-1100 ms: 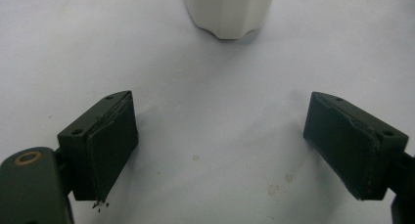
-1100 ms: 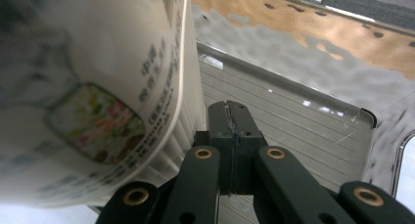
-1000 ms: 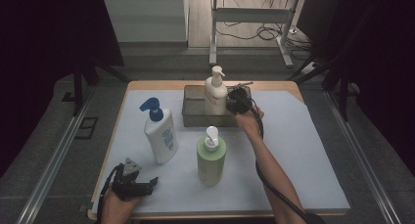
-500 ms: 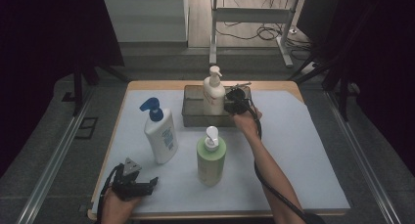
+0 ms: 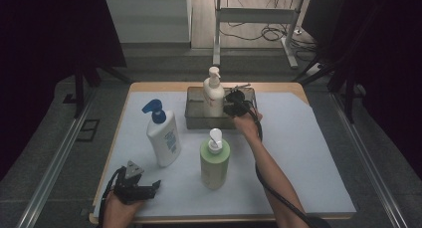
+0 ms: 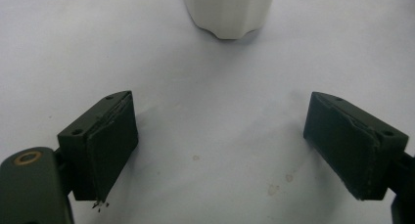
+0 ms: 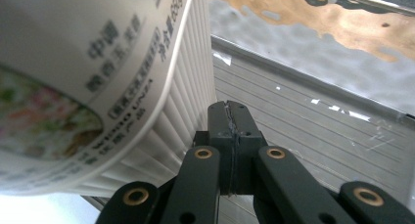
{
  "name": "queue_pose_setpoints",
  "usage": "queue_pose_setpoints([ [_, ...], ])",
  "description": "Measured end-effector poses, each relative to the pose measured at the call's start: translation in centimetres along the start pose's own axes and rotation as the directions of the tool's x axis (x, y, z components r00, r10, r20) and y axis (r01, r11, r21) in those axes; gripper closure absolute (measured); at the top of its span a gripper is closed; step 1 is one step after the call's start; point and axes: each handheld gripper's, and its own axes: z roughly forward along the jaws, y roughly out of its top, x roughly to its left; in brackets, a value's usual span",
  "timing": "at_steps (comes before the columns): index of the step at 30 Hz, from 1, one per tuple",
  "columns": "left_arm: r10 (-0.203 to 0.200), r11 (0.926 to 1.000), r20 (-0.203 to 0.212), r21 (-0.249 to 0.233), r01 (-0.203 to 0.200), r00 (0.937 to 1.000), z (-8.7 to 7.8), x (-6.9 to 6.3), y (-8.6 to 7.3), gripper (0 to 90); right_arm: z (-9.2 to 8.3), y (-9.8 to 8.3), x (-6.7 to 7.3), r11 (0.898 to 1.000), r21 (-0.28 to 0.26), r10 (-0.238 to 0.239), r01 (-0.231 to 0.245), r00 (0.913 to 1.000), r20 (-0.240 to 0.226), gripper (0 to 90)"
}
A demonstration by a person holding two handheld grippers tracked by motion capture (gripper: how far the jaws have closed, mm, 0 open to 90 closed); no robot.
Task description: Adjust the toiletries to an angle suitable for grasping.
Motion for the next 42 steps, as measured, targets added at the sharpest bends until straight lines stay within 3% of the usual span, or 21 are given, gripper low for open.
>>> queue_pose_setpoints([
  [19, -0.001, 1.0000, 0.000, -0.001, 0.001, 1.0000, 0.0, 0.0, 0.0, 12.3, 0.8, 0.6, 1.8, 1.000, -0.002, -0.022, 0.021, 0.9987, -0.046, 89.3],
  [27, -0.001, 1.0000, 0.001, -0.001, 0.001, 1.0000, 0.0, 0.0, 0.0, 12.3, 0.8, 1.1, 1.7, 1.000, -0.022, -0.005, 0.004, 0.9990, -0.045, 88.6],
  [42, -0.001, 1.0000, 0.001, -0.001, 0.001, 1.0000, 0.0, 0.0, 0.0, 12.3, 1.3, 1.3, 2.3, 1.000, -0.005, -0.012, 0.012, 0.9981, -0.060, 89.3],
])
